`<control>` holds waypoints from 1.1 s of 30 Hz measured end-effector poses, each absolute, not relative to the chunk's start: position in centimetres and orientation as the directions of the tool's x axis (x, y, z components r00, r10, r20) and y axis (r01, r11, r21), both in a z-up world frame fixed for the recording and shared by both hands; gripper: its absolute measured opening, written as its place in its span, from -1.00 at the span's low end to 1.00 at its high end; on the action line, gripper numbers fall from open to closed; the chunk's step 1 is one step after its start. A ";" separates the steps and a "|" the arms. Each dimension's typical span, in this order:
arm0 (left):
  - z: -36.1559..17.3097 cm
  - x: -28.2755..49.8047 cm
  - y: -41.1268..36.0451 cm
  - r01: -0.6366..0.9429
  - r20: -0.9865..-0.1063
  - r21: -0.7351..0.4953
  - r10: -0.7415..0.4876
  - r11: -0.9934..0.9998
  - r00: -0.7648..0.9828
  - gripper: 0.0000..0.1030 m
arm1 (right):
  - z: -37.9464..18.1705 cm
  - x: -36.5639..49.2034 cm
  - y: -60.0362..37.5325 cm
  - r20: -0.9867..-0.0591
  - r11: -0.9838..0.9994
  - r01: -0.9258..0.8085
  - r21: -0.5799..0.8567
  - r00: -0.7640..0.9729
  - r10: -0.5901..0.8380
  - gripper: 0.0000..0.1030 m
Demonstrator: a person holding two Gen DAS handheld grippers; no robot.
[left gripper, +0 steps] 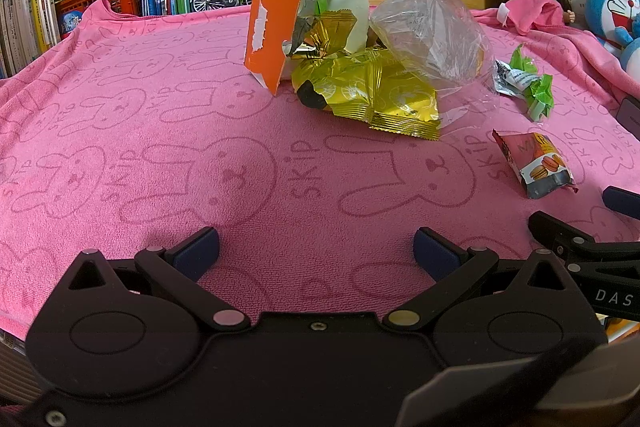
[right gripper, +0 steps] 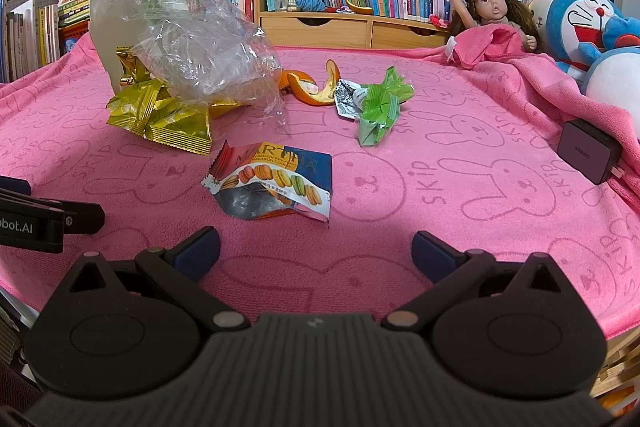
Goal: Collect trash
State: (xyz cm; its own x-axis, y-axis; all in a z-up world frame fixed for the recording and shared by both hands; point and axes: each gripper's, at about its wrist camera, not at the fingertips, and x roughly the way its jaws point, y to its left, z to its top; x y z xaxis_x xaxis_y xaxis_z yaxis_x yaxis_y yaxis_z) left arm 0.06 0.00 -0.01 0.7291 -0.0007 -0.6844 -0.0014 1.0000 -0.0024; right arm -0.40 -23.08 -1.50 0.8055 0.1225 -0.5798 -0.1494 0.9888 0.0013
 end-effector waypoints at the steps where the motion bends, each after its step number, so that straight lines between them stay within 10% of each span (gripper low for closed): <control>1: 0.0 0.1 0.0 -0.001 -0.684 -0.002 -0.001 1.000 0.729 1.00 | -1.5 -0.4 -23.1 -0.580 0.989 -0.149 0.001 0.805 0.122 1.00; 33: -0.7 -0.2 0.4 0.018 -0.653 -0.007 -0.018 1.000 0.758 1.00 | -1.8 -0.8 -23.2 -0.555 0.989 -0.150 0.006 0.822 0.128 1.00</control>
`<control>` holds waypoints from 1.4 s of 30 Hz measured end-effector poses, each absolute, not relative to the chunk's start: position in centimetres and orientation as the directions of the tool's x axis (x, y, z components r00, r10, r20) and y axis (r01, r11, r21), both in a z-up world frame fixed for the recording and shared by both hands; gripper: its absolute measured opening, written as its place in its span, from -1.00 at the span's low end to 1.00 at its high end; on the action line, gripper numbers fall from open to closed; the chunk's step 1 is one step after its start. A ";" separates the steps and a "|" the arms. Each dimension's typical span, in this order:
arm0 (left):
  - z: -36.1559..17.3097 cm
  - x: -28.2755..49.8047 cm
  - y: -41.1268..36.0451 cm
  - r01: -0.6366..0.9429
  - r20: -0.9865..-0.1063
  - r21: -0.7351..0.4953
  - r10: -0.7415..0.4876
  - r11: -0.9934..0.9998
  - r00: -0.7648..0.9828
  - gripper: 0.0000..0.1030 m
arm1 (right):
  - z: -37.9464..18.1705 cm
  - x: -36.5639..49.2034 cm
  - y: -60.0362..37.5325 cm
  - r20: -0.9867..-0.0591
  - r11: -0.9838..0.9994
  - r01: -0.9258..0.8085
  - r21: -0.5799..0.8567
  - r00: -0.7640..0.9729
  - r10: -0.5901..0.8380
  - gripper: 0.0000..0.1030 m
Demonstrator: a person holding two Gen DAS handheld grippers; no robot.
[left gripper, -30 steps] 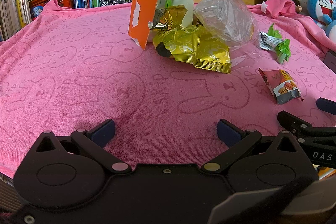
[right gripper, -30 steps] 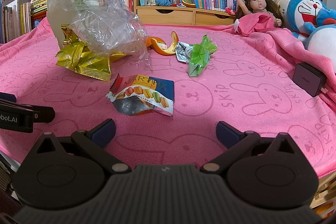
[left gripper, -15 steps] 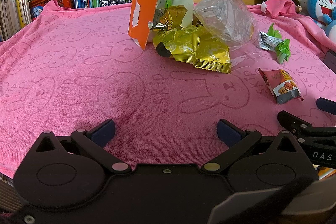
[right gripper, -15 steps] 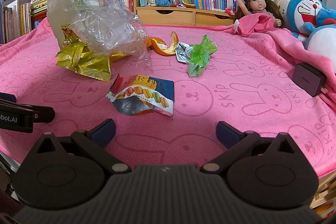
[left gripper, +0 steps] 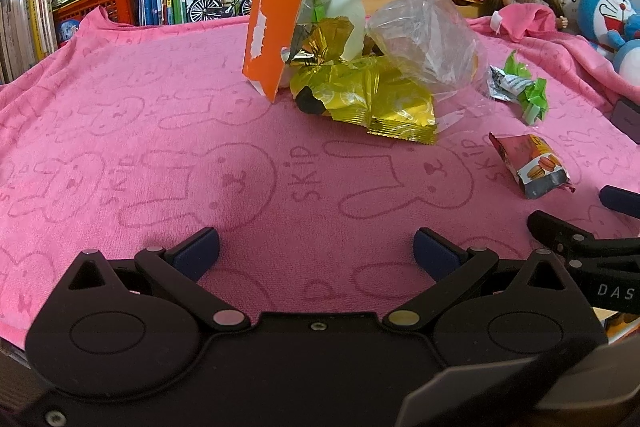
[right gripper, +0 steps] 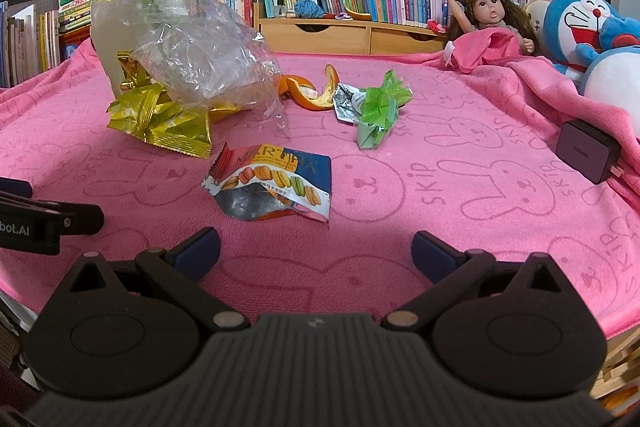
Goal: Collect trash
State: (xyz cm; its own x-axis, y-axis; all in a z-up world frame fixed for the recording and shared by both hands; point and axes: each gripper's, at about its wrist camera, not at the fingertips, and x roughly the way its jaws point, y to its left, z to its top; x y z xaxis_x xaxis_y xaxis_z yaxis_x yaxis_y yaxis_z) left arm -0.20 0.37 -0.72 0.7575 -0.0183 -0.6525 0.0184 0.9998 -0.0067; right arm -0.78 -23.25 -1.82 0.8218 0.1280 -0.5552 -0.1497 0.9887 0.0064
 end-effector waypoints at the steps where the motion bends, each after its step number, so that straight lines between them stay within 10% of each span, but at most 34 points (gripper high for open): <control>1: -0.5 -0.4 0.3 0.021 -0.652 -0.005 -0.019 1.000 0.758 1.00 | -1.9 -0.8 -23.3 -0.552 0.988 -0.153 0.008 0.823 0.132 1.00; 36: 6.1 8.8 -3.5 0.028 -0.454 -0.209 -0.122 0.978 0.882 0.99 | -0.9 1.3 -22.1 -0.411 0.959 -0.274 0.072 0.868 0.279 0.98; 42: 4.8 9.7 -4.5 0.025 -0.496 -0.227 -0.137 0.974 0.857 0.16 | -1.2 1.5 -21.9 -0.429 0.953 -0.285 0.098 0.852 0.299 0.55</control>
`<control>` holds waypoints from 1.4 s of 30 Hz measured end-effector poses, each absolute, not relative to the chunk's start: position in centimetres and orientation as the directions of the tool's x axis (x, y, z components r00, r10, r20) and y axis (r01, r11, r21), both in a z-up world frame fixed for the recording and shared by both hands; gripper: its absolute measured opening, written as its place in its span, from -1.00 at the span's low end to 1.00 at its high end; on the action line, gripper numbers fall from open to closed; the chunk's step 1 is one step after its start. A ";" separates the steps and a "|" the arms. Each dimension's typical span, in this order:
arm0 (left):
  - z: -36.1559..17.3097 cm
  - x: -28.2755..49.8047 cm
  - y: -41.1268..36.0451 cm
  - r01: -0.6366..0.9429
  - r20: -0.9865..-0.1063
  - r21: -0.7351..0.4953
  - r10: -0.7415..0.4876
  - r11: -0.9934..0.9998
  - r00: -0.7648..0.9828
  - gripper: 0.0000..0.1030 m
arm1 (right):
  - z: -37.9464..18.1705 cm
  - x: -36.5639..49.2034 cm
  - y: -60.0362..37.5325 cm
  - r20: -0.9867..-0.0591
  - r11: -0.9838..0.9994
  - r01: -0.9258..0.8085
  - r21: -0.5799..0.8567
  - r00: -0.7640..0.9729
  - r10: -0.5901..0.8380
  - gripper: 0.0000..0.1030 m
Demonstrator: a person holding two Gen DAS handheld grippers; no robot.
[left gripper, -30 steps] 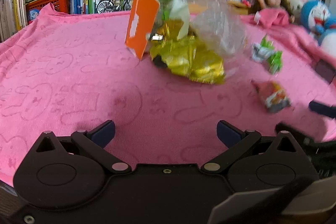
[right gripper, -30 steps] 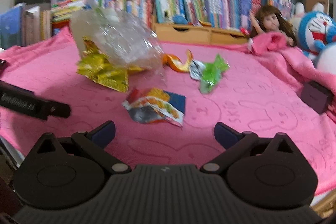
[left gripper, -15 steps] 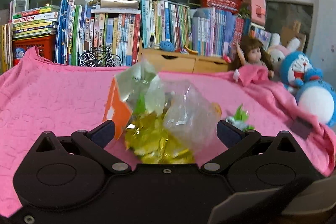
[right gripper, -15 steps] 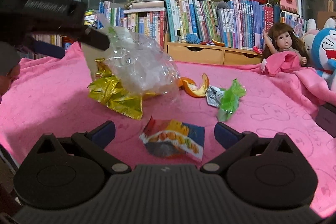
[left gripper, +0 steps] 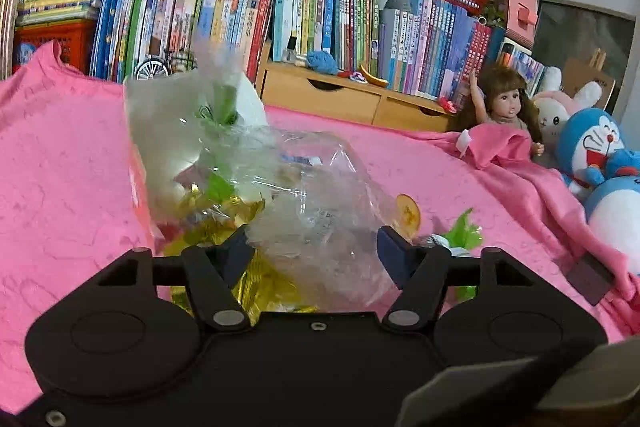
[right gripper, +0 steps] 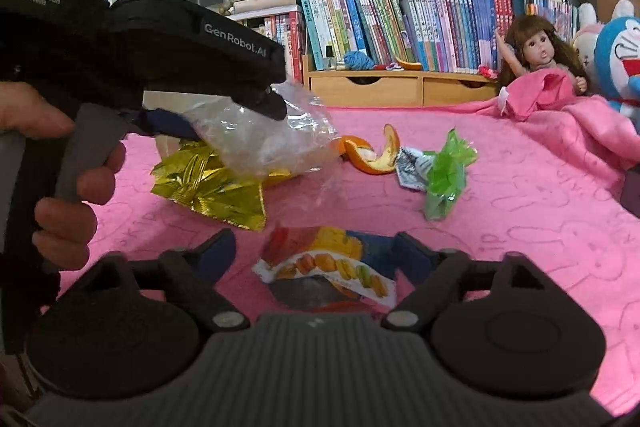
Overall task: Collect trash
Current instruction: 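Reach the left gripper to the clear plastic bag and close on it, then lift the plastic bag with the left gripper while the right gripper grasps the colourful snack packet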
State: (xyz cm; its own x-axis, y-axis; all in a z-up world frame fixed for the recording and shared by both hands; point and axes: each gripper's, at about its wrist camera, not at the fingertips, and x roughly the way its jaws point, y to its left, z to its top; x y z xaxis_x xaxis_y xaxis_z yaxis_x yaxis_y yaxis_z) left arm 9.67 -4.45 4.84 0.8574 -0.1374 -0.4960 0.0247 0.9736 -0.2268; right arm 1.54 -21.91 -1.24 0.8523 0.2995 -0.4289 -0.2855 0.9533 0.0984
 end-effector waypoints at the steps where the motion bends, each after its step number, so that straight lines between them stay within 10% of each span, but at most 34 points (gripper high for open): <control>1: 5.0 9.2 -4.4 0.024 -0.490 -0.225 -0.134 0.974 0.862 0.08 | -1.3 1.5 -21.9 -0.433 0.955 -0.281 0.097 0.852 0.294 0.36; 7: 6.6 6.3 -3.6 0.054 -0.444 -0.213 -0.146 0.976 0.884 -0.05 | -0.9 0.4 -22.1 -0.401 0.954 -0.279 0.109 0.866 0.299 -0.01; 22: 10.0 -2.9 2.0 0.072 -0.309 -0.274 -0.159 0.959 0.938 -0.04 | 0.7 -2.2 -22.4 -0.353 0.955 -0.277 0.102 0.888 0.295 -0.21; 29: 8.7 -6.1 3.6 0.030 -0.313 -0.257 -0.113 0.966 0.943 -0.03 | -0.8 -2.6 -22.4 -0.375 0.958 -0.264 0.107 0.882 0.285 0.70; 42: 5.6 -8.4 4.0 -0.007 -0.375 -0.224 -0.080 0.974 0.924 -0.02 | -1.6 -1.0 -22.1 -0.433 0.937 -0.308 0.163 0.831 0.349 0.73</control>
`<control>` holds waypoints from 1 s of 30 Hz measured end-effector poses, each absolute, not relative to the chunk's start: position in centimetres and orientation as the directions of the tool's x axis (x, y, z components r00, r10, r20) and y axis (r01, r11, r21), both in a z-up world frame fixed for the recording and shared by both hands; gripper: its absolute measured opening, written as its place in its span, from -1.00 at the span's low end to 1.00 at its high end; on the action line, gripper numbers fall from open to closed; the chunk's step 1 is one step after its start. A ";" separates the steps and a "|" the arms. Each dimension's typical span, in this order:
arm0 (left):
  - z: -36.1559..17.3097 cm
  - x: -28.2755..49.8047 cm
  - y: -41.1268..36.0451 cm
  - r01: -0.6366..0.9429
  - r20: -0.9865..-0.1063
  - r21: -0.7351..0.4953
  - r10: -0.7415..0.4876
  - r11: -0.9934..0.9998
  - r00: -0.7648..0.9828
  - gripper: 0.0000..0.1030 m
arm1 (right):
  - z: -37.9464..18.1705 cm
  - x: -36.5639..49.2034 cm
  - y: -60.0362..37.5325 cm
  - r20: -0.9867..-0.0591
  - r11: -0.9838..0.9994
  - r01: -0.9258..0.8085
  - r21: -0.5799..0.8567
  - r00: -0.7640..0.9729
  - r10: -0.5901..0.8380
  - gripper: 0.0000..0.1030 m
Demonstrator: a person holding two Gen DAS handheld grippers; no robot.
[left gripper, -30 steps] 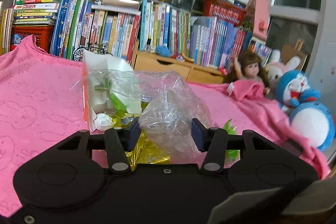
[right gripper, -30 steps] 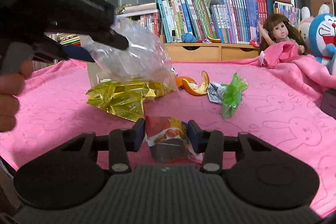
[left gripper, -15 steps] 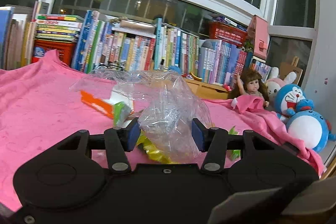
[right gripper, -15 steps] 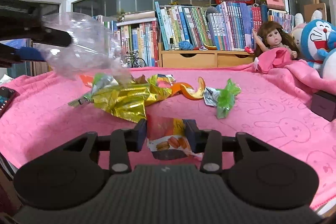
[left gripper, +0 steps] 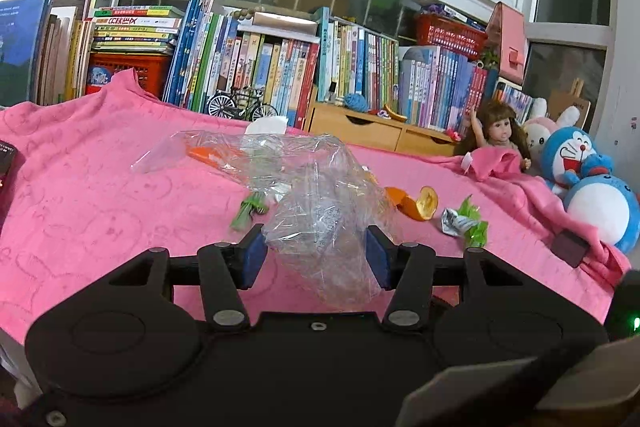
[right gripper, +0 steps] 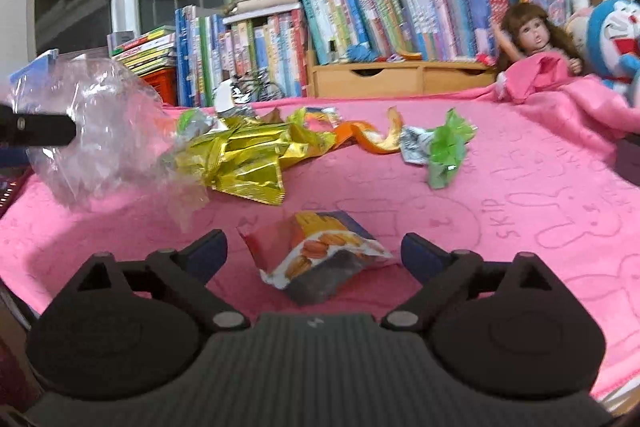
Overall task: Collect trash
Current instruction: 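Lift the plastic bag with the left gripper while the right gripper grasps the colourful snack packet, then lower both grippers into the black bin and open them to drop the items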
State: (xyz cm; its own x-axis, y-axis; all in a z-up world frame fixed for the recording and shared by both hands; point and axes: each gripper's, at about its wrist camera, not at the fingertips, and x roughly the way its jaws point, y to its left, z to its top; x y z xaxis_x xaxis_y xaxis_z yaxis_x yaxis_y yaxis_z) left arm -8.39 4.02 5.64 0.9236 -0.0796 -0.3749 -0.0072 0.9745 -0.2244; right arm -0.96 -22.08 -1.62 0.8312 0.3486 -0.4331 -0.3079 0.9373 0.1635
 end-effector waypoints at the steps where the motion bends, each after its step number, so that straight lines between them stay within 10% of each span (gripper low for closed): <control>1: 5.6 -8.3 4.1 -0.008 -0.376 -0.227 -0.080 0.974 0.923 -0.02 | -1.6 -0.9 -22.0 -0.437 0.937 -0.308 0.167 0.828 0.350 0.48; 7: 5.8 -9.4 4.3 -0.014 -0.363 -0.231 -0.073 0.973 0.929 -0.02 | -1.1 -1.9 -21.6 -0.437 0.940 -0.306 0.149 0.832 0.341 -0.08; 30: 3.7 -19.6 3.1 0.041 -0.518 -0.233 -0.159 0.972 0.841 -0.02 | -2.8 -13.6 -22.5 -0.553 0.900 -0.408 0.154 0.720 0.420 -0.10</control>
